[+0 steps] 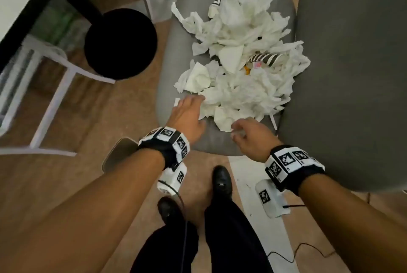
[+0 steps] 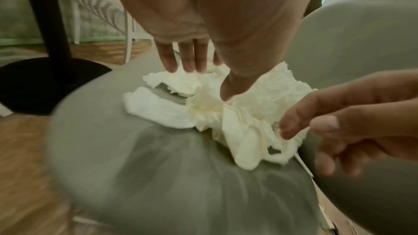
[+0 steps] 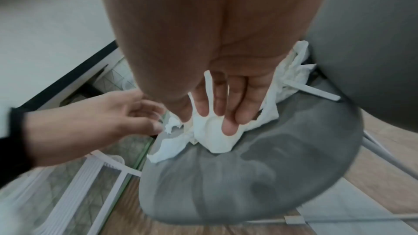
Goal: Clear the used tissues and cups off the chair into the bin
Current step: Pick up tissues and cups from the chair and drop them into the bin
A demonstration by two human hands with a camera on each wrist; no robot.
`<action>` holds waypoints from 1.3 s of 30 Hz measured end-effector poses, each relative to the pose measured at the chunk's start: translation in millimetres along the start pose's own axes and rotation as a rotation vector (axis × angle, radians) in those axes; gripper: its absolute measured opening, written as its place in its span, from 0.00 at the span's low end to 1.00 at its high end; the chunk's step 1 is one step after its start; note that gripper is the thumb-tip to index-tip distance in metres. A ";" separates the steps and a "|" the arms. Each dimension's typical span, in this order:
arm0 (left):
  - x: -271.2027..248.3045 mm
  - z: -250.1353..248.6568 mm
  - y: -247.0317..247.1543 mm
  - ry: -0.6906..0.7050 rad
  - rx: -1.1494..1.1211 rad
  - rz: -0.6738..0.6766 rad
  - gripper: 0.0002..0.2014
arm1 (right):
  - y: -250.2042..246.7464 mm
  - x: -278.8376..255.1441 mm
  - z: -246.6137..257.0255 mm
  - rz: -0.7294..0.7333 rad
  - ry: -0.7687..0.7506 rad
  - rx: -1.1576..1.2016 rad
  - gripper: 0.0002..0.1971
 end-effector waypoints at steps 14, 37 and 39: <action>75.5 76.4 9.4 -0.106 0.046 -0.106 0.11 | -29.1 32.7 43.2 -0.092 -0.195 -0.005 0.13; 32.3 150.7 -26.0 -0.415 -0.323 -0.192 0.08 | 60.0 91.4 117.9 -0.031 -0.150 -0.763 0.32; 23.0 157.8 -28.1 -0.411 -0.348 -0.186 0.08 | 52.5 90.0 131.2 -0.078 -0.165 -0.757 0.18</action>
Point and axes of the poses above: each hand's wrist, its own x-axis towards the middle knuckle, its own y-axis out of the palm, z = x × y, the point moved 10 cm from there along x, towards the middle knuckle, and after that the axes turned 8 degrees about y, right-handed, at the moved point
